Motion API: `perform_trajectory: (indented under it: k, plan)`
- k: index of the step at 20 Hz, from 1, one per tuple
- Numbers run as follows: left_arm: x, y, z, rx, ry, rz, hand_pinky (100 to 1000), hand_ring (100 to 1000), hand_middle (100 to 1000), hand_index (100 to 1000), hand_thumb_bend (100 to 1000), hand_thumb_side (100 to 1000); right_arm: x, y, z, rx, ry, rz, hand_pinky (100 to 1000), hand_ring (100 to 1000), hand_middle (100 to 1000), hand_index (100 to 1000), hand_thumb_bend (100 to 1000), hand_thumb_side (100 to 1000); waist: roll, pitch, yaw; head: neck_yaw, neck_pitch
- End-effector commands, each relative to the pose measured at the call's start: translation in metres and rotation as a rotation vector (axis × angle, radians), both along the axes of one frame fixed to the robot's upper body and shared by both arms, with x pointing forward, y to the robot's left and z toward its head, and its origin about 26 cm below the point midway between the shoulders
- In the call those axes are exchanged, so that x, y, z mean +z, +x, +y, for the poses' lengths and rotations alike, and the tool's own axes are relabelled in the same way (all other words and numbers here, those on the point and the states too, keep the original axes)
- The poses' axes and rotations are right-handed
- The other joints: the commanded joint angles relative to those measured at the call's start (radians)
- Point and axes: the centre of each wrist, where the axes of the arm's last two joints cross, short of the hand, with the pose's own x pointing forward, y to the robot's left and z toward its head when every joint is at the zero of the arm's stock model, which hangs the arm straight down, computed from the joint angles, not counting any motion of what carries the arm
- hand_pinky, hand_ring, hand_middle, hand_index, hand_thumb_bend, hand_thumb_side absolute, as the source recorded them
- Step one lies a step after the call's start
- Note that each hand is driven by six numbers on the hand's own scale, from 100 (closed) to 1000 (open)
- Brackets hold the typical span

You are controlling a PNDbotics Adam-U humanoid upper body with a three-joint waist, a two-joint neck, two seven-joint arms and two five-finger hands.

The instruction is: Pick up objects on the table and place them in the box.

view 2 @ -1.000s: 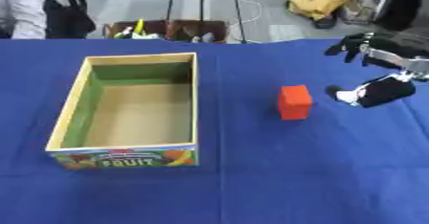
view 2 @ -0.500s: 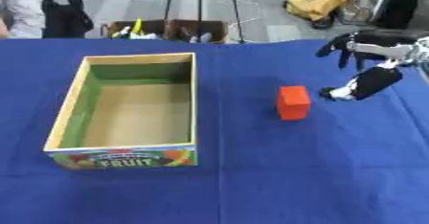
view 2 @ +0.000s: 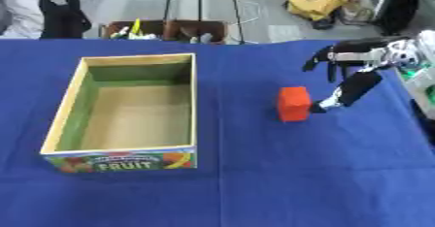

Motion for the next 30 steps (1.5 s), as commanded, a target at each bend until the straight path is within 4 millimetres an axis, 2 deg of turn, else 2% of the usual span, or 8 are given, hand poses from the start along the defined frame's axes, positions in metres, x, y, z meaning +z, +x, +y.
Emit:
perform_trajectory:
  k: [1, 5, 15, 21, 30]
  plan:
    - [0.008, -0.002, 0.001, -0.011, 0.018, -0.03, 295, 716, 558, 504, 100, 855, 0.011, 0.001, -0.001, -0.018, -0.044, -0.011, 557, 679, 882, 961, 518, 541, -0.001, -0.018, 0.002, -0.007, -0.015]
    - [0.009, -0.002, 0.0, -0.015, 0.019, -0.03, 295, 717, 559, 504, 100, 855, 0.007, 0.009, 0.003, -0.035, -0.036, -0.023, 538, 653, 868, 963, 521, 560, -0.001, -0.015, 0.005, -0.012, -0.019]
    - [0.009, -0.002, -0.001, -0.019, 0.019, -0.032, 295, 717, 559, 504, 100, 856, 0.0, 0.02, 0.011, -0.063, -0.097, -0.051, 533, 663, 859, 951, 531, 550, -0.005, -0.004, 0.012, -0.021, -0.026]
    - [0.009, -0.002, -0.001, -0.021, 0.019, -0.031, 295, 717, 559, 504, 100, 856, -0.005, 0.022, 0.008, -0.091, -0.145, -0.052, 595, 792, 856, 936, 545, 559, -0.005, 0.0, 0.014, -0.022, -0.026]
    - [0.009, -0.002, -0.001, -0.024, 0.019, -0.029, 295, 717, 559, 503, 100, 856, -0.01, 0.024, 0.01, -0.078, -0.126, -0.051, 615, 847, 811, 879, 506, 563, -0.001, 0.002, 0.013, -0.027, -0.029]
